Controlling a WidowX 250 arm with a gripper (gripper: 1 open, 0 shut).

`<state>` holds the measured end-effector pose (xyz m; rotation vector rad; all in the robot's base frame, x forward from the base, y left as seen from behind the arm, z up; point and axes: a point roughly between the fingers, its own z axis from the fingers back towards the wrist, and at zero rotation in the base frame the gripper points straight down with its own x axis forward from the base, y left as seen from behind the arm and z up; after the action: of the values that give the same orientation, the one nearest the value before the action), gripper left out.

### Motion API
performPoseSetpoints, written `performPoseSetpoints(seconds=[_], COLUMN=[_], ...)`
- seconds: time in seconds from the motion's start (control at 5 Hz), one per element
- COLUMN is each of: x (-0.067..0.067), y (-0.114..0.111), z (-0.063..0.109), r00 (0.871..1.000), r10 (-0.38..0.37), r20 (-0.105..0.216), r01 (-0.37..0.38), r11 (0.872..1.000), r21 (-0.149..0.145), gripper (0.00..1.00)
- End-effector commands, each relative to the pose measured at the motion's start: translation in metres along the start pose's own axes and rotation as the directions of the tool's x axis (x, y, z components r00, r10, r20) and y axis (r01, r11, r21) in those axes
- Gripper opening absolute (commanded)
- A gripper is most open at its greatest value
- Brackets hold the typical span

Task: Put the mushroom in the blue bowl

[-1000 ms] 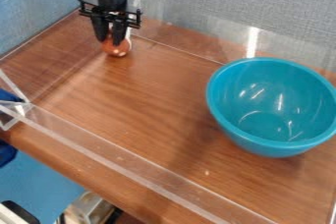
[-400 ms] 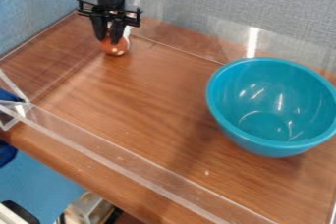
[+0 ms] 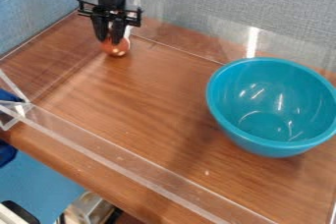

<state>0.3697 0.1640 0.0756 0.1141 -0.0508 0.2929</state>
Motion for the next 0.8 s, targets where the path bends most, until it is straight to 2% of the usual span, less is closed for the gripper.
performPoseSetpoints(seconds=[0.0,0.2,0.4,0.6], x=[-0.001,-0.011,-0.025,-0.038], y=[0.000,-0.004,-0.018,-0.039], z=[0.046,0.056,0.080,0.116], r00=[0.994,0.992,0.991,0.989], r10=[-0.022,-0.050,-0.048,-0.047], r20=[0.104,0.115,0.124,0.139], r01=[0.022,0.053,0.053,0.056], r11=[1.000,0.998,0.998,0.996], r21=[-0.005,-0.021,-0.038,-0.067], gripper=[0.00,0.00,0.00,0.00])
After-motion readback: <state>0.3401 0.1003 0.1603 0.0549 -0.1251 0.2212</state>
